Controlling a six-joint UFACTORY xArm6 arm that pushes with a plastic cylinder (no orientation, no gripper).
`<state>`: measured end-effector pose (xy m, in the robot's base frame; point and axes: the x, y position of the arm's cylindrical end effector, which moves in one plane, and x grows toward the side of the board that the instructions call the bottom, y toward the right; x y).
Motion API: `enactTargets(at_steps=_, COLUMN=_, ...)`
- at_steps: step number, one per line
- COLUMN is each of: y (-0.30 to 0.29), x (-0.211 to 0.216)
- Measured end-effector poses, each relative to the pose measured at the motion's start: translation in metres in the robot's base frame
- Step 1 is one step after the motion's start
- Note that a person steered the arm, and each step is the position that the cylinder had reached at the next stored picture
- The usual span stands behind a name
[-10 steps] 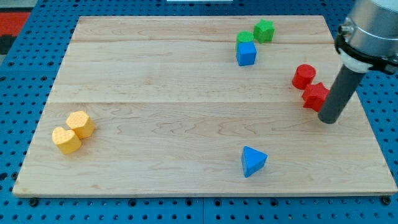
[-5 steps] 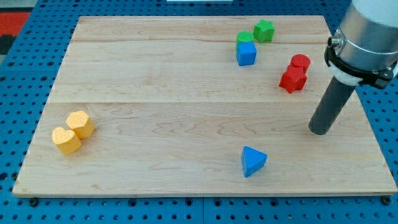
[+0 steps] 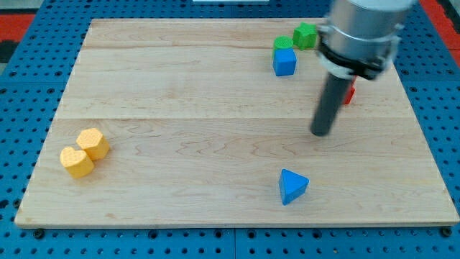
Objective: Place the green star at the top center of the board
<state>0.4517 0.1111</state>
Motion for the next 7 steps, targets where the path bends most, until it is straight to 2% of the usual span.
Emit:
enactTargets(at_steps=1, y=-0.042, x=-0.059)
enactTargets(at_steps=3, y=0.068, x=-0.121)
enactTargets(at_steps=4, y=0.093, x=-0.176)
enactTargets(at_steps=5, y=0.062, x=-0.212)
enactTargets(at_steps=6, y=-0.062, x=-0.212)
enactTargets(at_steps=7, y=-0.057, x=-0.204)
